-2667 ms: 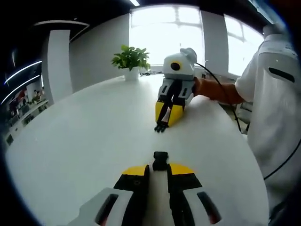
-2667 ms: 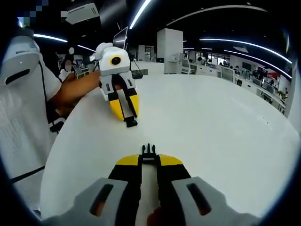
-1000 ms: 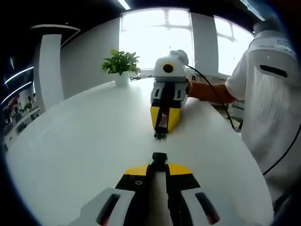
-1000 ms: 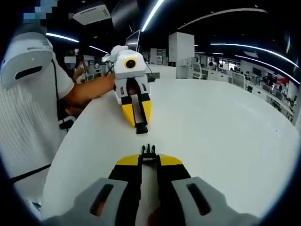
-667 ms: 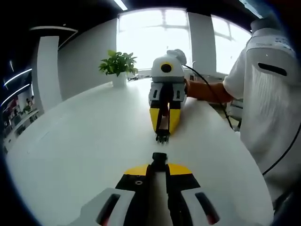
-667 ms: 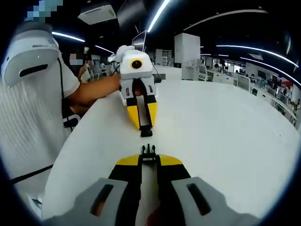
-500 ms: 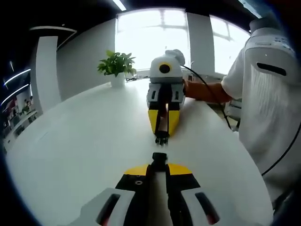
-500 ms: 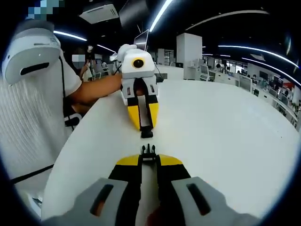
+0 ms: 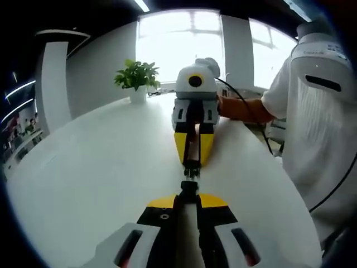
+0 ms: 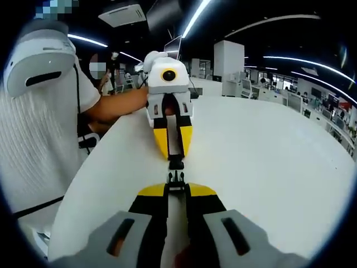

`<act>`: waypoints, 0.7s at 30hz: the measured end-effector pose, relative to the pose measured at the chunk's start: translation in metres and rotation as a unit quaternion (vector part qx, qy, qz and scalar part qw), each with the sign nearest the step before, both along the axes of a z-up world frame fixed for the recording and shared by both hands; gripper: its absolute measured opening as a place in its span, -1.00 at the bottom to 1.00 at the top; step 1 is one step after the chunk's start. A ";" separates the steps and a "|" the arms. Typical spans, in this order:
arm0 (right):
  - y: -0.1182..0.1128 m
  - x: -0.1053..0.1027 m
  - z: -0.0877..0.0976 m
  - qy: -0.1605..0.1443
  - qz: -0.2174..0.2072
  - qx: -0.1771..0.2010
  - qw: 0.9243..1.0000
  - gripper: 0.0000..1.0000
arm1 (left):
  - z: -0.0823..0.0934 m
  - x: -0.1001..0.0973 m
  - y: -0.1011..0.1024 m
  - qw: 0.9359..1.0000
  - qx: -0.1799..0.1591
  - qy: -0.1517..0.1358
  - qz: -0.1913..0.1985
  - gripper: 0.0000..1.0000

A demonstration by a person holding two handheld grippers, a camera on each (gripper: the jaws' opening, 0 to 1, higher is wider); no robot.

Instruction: Snap the two parts of the plastic buckle together until the buckle closes and remains connected.

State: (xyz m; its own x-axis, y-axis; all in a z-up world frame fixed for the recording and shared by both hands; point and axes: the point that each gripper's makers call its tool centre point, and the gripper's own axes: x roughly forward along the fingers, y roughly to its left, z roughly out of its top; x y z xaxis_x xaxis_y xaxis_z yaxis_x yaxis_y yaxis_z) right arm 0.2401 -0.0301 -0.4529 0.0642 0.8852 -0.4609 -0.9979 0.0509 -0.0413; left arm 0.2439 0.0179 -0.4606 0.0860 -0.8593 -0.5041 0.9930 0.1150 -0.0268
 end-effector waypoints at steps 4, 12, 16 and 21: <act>0.002 -0.001 0.000 -0.003 0.003 -0.001 1.000 -0.75 | 0.000 -0.001 -0.001 1.000 0.000 -0.002 0.000 -0.76; 0.004 -0.002 -0.001 -0.008 0.005 -0.004 1.000 -0.75 | 0.001 -0.004 -0.003 1.000 -0.001 -0.002 -0.001 -0.76; 0.004 -0.003 -0.002 -0.009 0.006 -0.005 1.000 -0.75 | 0.001 -0.004 -0.003 1.000 -0.001 0.000 0.002 -0.76; 0.006 -0.003 -0.001 -0.010 0.007 -0.003 1.000 -0.75 | 0.001 -0.005 -0.003 1.000 -0.001 -0.001 0.003 -0.76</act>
State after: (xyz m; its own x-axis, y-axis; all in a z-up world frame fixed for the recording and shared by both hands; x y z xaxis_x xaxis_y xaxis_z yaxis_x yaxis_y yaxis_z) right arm 0.2376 -0.0245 -0.4540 0.0613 0.8836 -0.4642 -0.9974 0.0365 -0.0623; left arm 0.2390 0.0149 -0.4595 0.0911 -0.8595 -0.5030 0.9924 0.1201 -0.0255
